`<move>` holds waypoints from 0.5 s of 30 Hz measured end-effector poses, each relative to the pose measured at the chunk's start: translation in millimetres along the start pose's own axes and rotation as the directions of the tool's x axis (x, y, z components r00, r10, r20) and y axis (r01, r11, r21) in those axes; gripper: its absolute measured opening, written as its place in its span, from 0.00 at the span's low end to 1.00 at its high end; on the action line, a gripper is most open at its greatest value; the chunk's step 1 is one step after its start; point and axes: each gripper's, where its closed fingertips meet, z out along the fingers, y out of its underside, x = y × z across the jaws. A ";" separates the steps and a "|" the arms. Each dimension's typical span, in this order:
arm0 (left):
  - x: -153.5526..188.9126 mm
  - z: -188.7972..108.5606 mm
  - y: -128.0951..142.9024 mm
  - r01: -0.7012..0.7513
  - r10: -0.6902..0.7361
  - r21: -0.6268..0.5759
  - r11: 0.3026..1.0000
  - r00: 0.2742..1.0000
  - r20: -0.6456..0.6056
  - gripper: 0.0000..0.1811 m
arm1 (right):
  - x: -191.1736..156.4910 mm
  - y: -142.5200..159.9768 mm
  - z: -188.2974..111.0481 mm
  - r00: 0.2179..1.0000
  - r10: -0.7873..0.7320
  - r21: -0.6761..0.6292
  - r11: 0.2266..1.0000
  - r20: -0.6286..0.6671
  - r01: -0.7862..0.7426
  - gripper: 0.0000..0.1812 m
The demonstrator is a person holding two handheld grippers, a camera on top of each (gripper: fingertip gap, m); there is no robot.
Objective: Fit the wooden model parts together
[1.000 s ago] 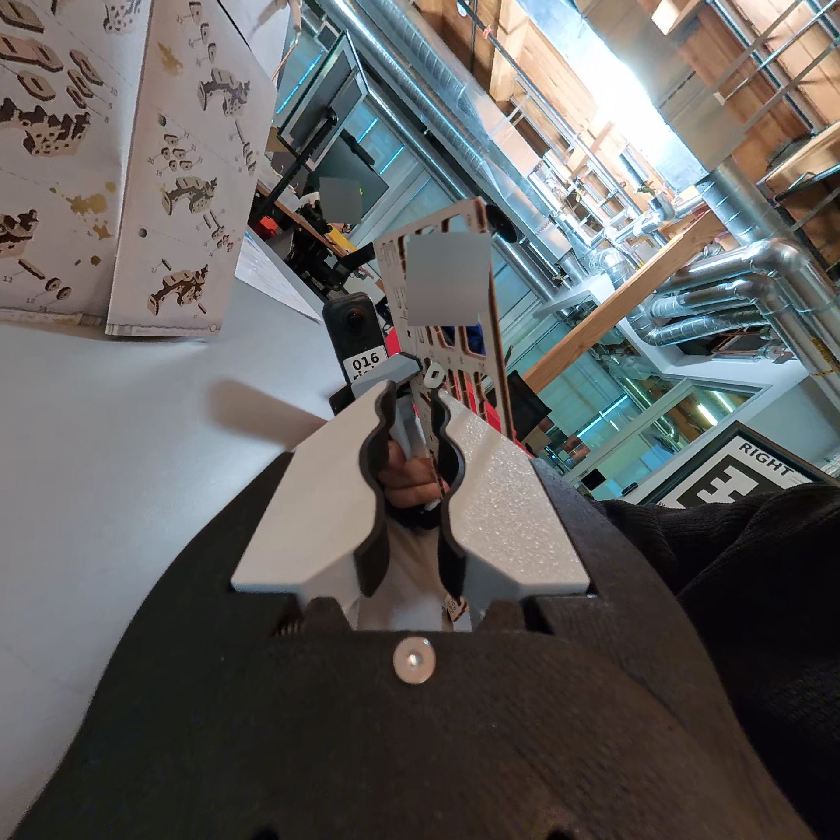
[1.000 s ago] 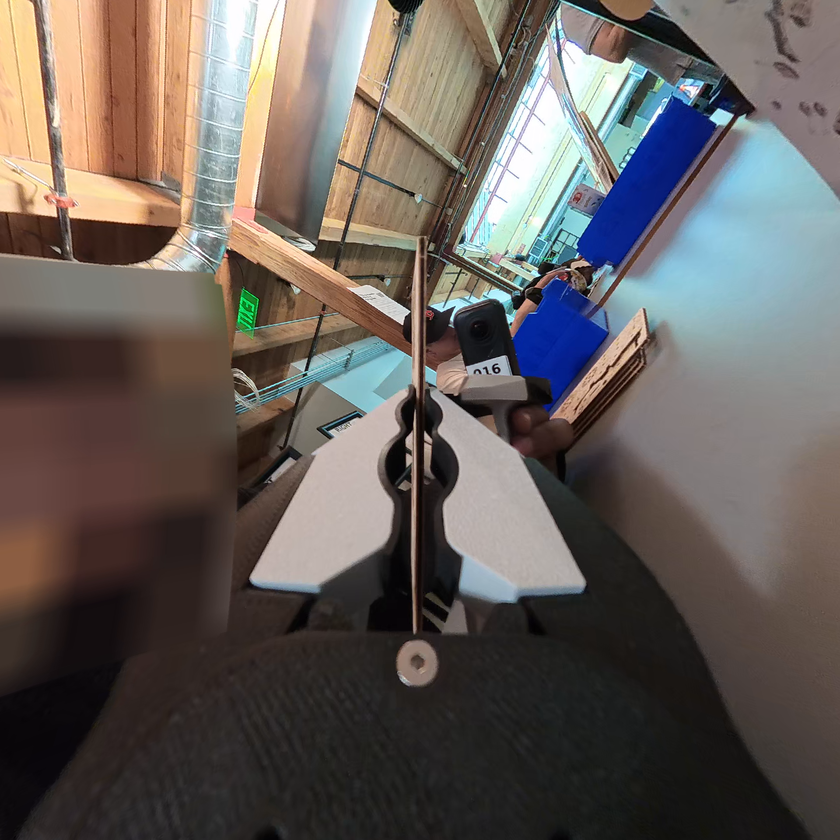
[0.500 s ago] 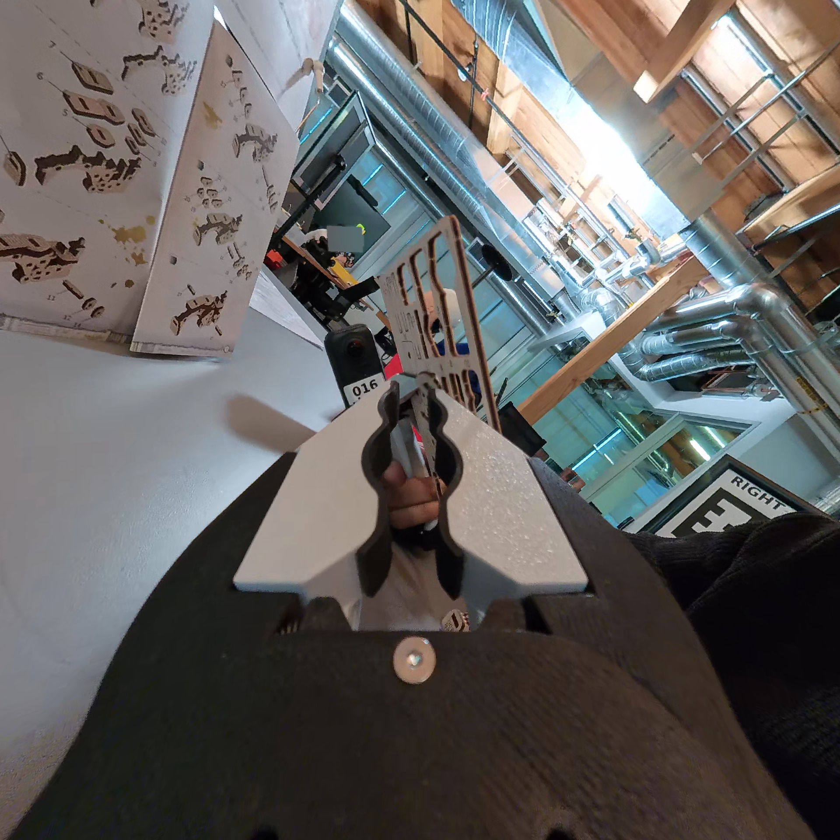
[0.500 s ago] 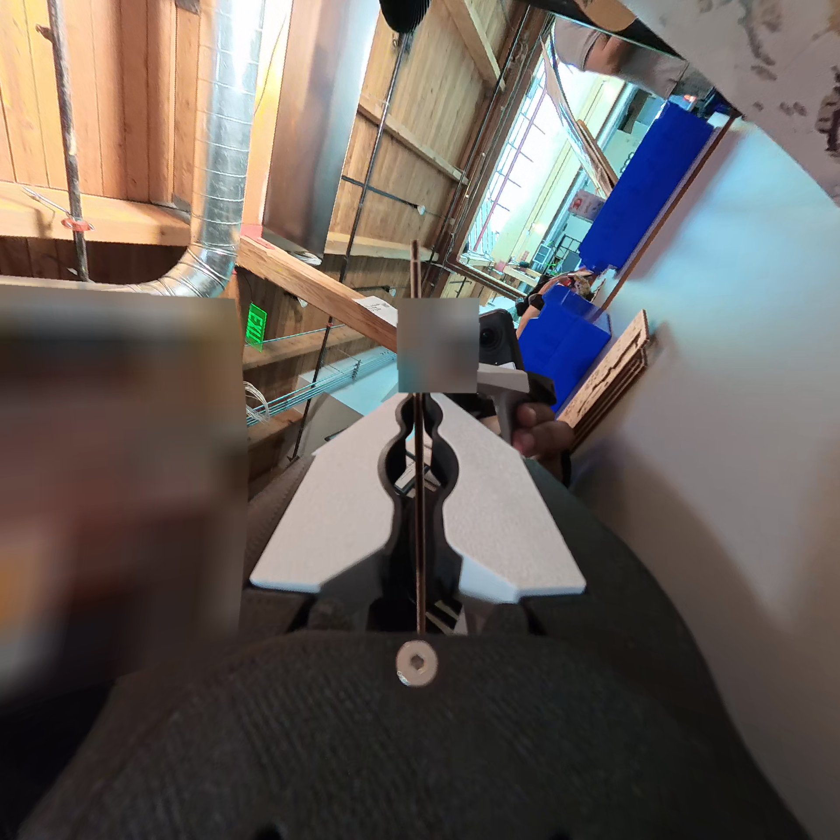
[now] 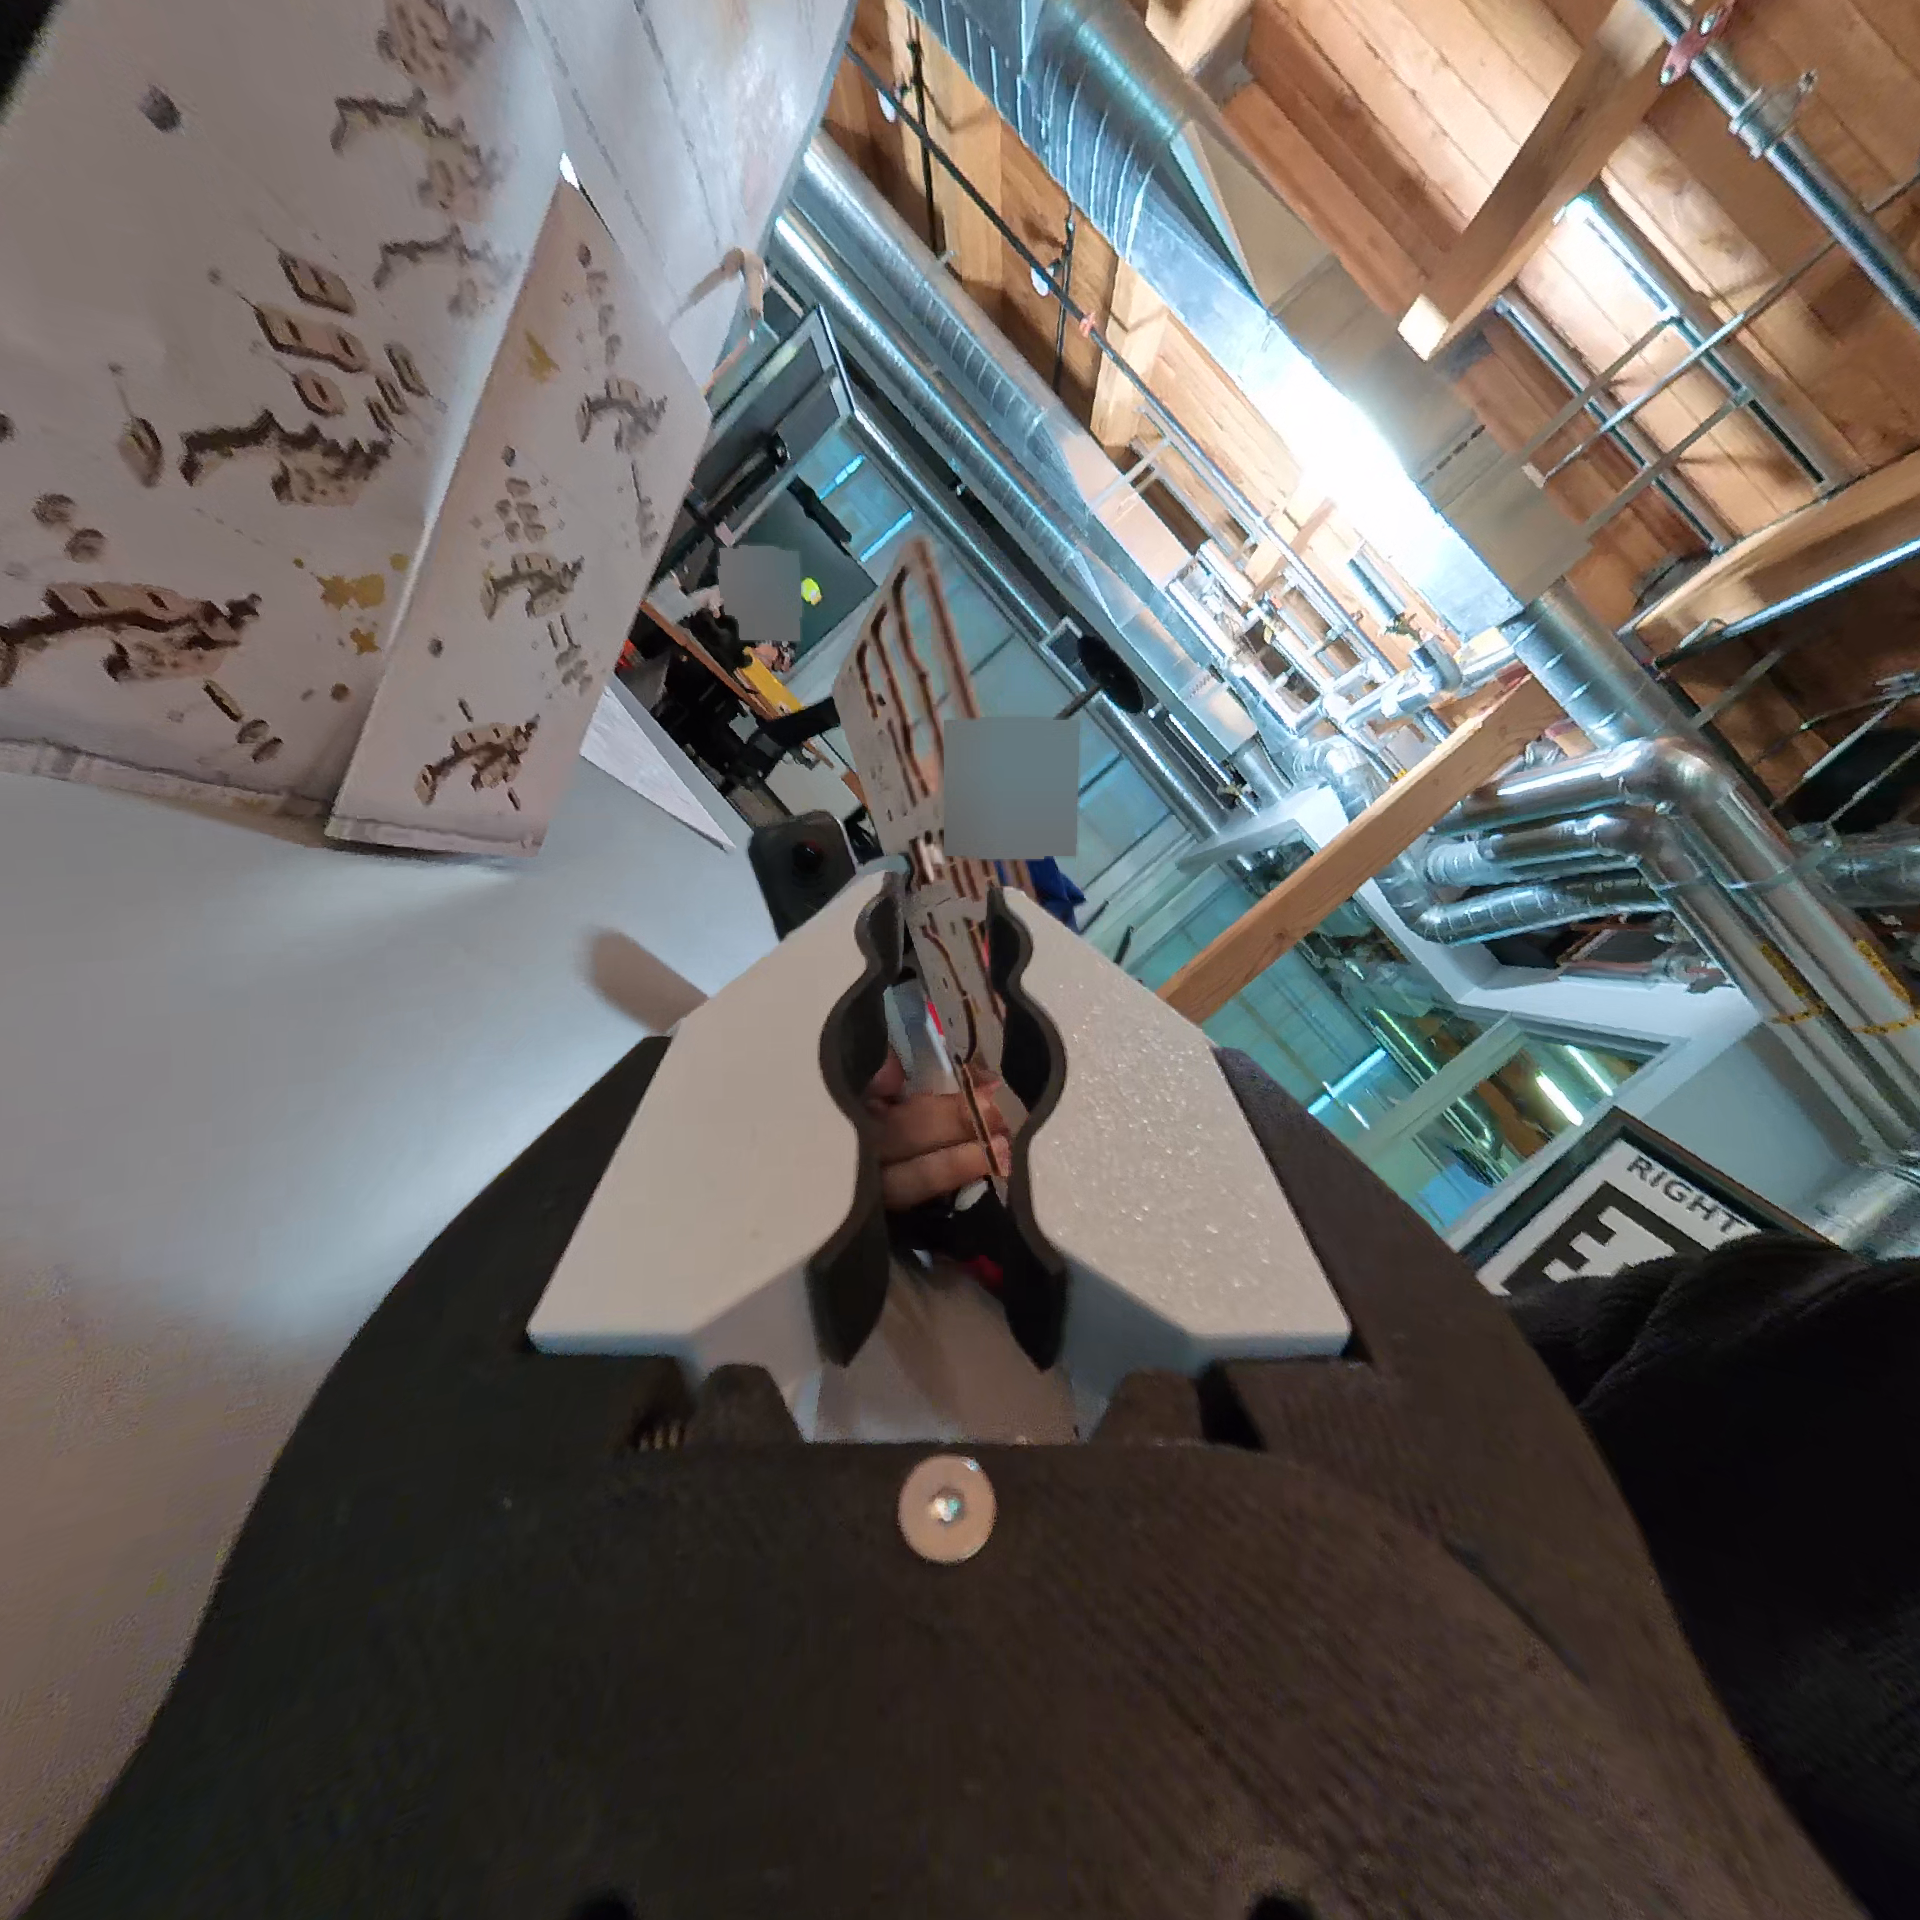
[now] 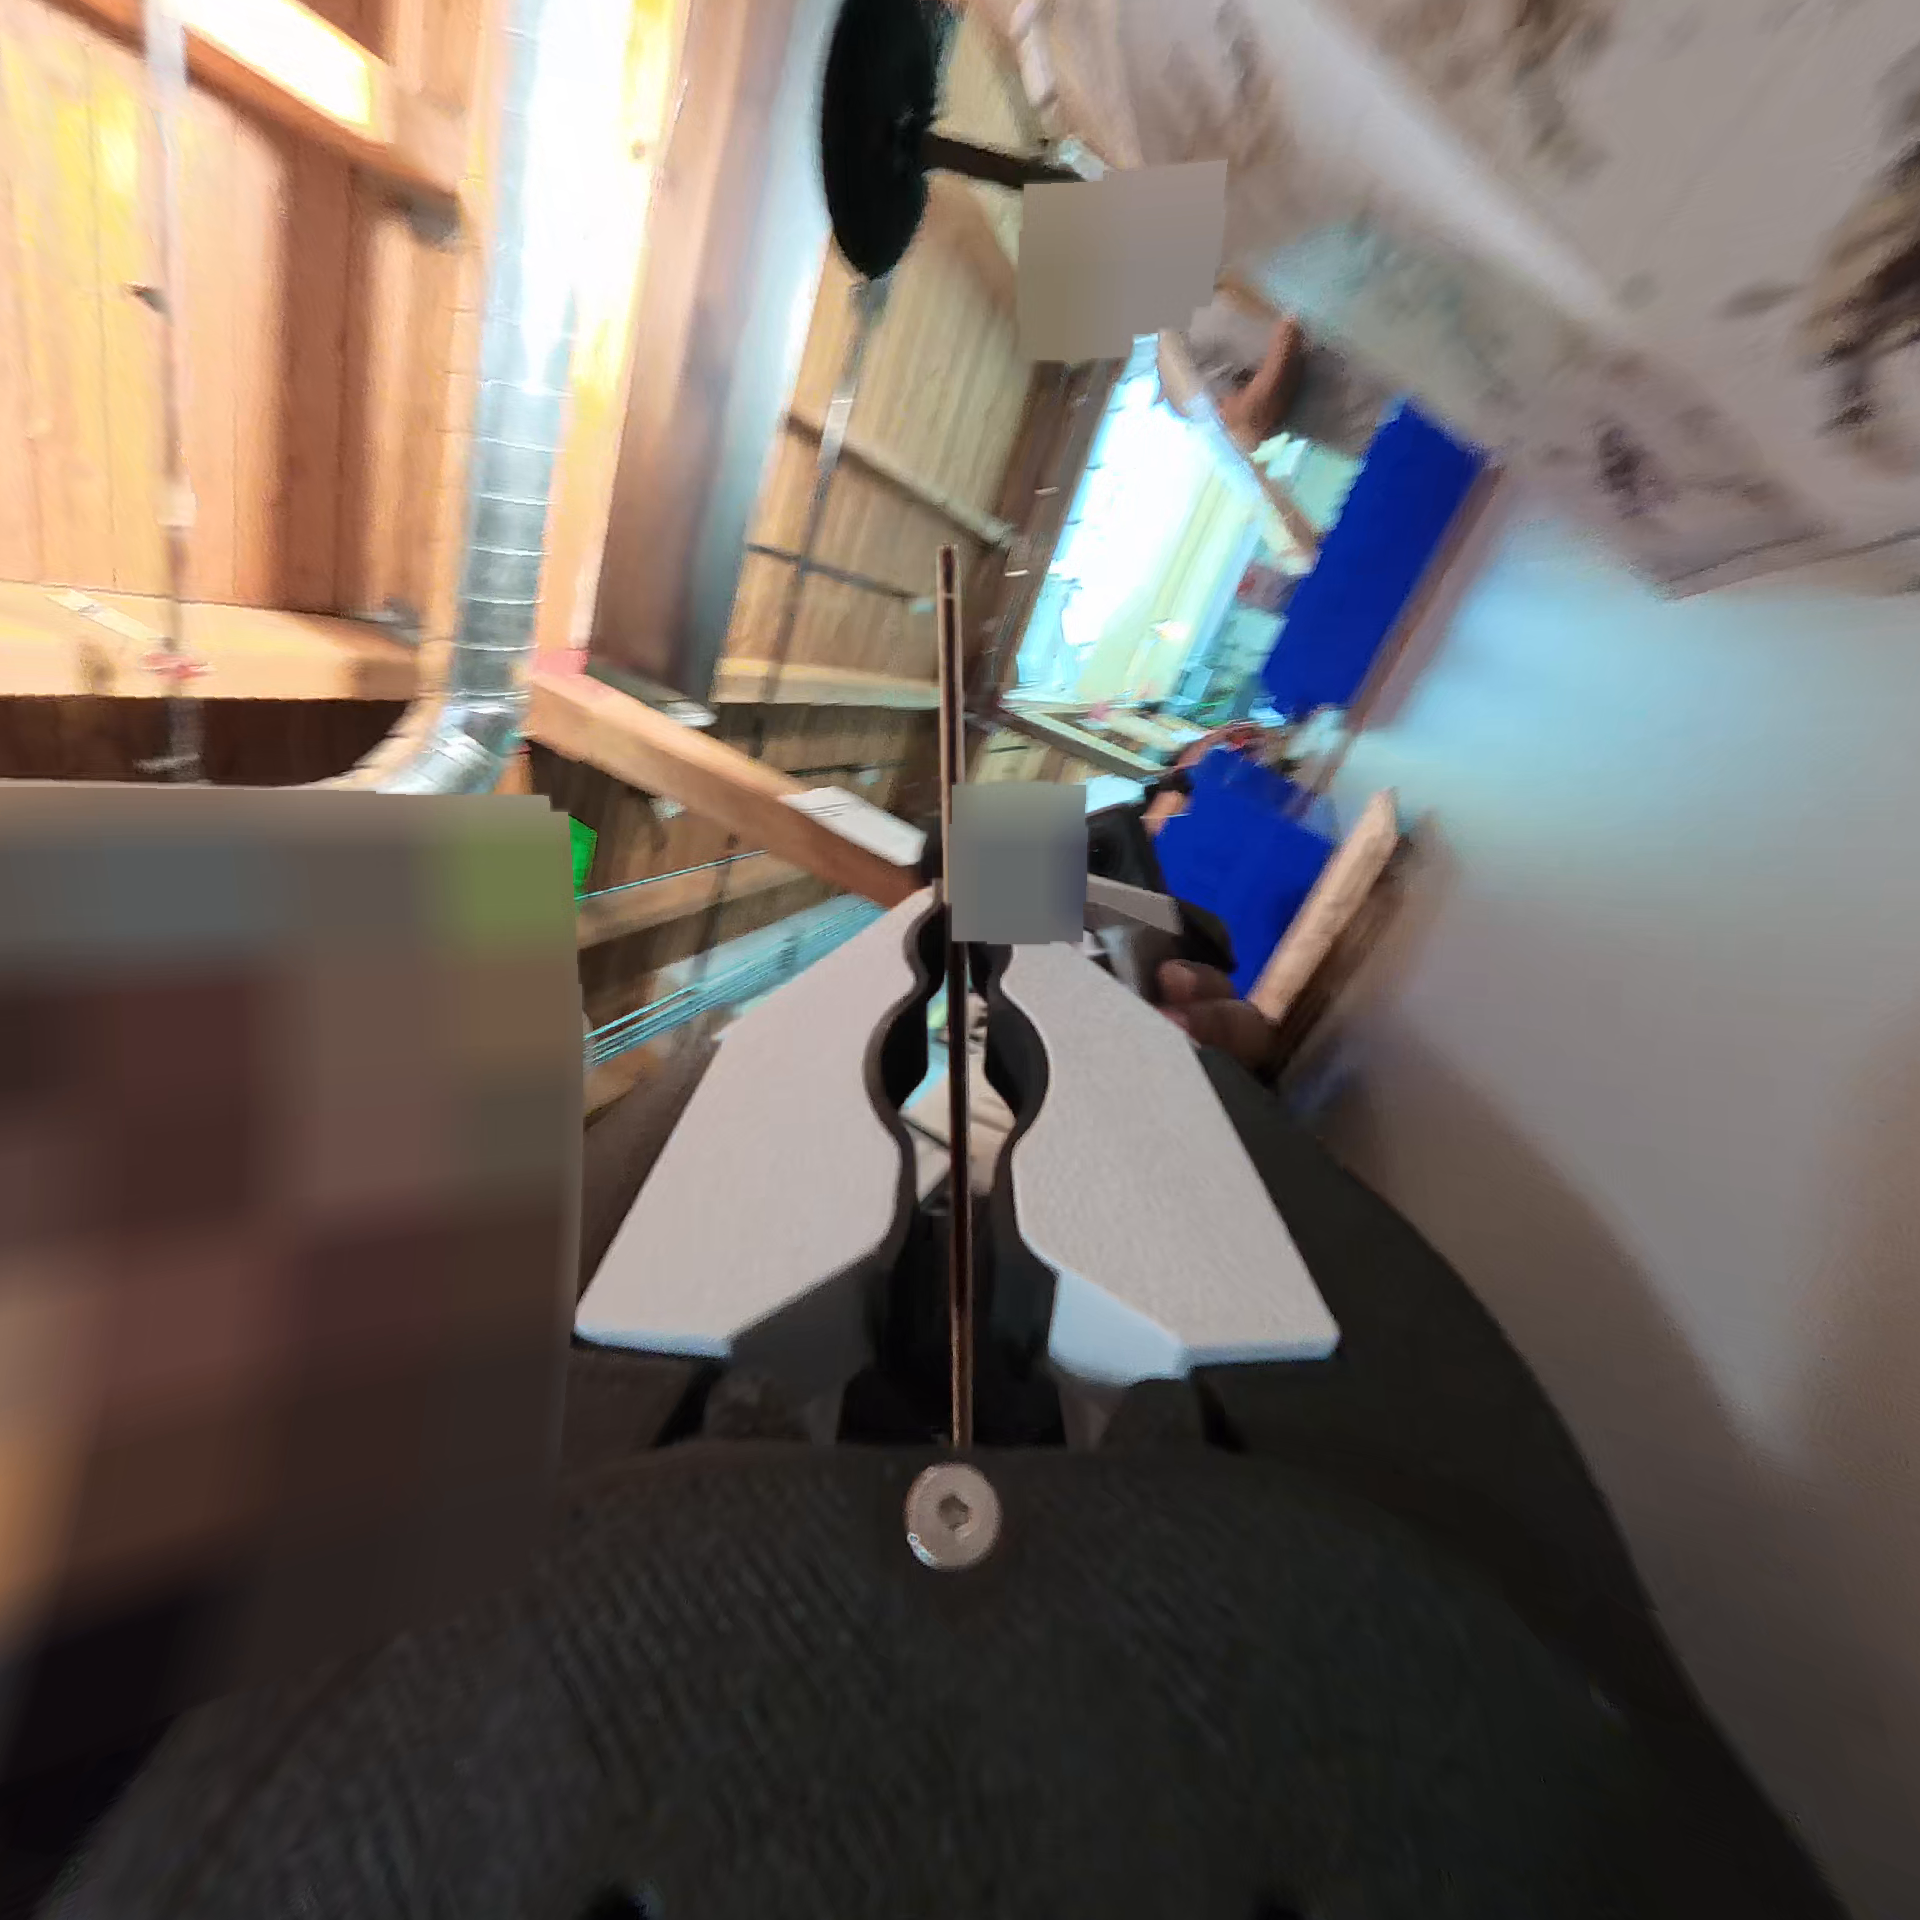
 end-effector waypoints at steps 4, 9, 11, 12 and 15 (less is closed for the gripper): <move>-6.7 -9.6 -15.0 -0.053 0.047 0.075 0.996 0.996 0.078 0.06 | 15.4 -4.6 -19.1 0.976 -0.065 -0.030 0.998 -0.210 0.060 0.01; -18.8 -12.2 -13.5 -0.077 0.069 0.028 0.997 0.972 0.223 0.05 | 42.4 -2.7 -32.9 0.892 -0.112 -0.037 0.994 -0.437 0.106 0.01; -22.9 -10.2 -4.7 -0.073 0.084 -0.050 0.996 0.958 0.274 0.06 | 49.9 6.4 -32.7 0.858 -0.132 -0.075 0.991 -0.496 0.110 0.01; -23.7 -8.9 0.7 -0.074 0.099 -0.095 0.993 0.952 0.289 0.07 | 53.3 11.8 -32.8 0.837 -0.153 -0.102 0.988 -0.526 0.117 0.01; -26.6 -6.3 13.7 -0.116 0.179 -0.204 0.972 0.929 0.325 0.07 | 58.8 24.7 -34.4 0.775 -0.217 -0.160 0.976 -0.593 0.151 0.03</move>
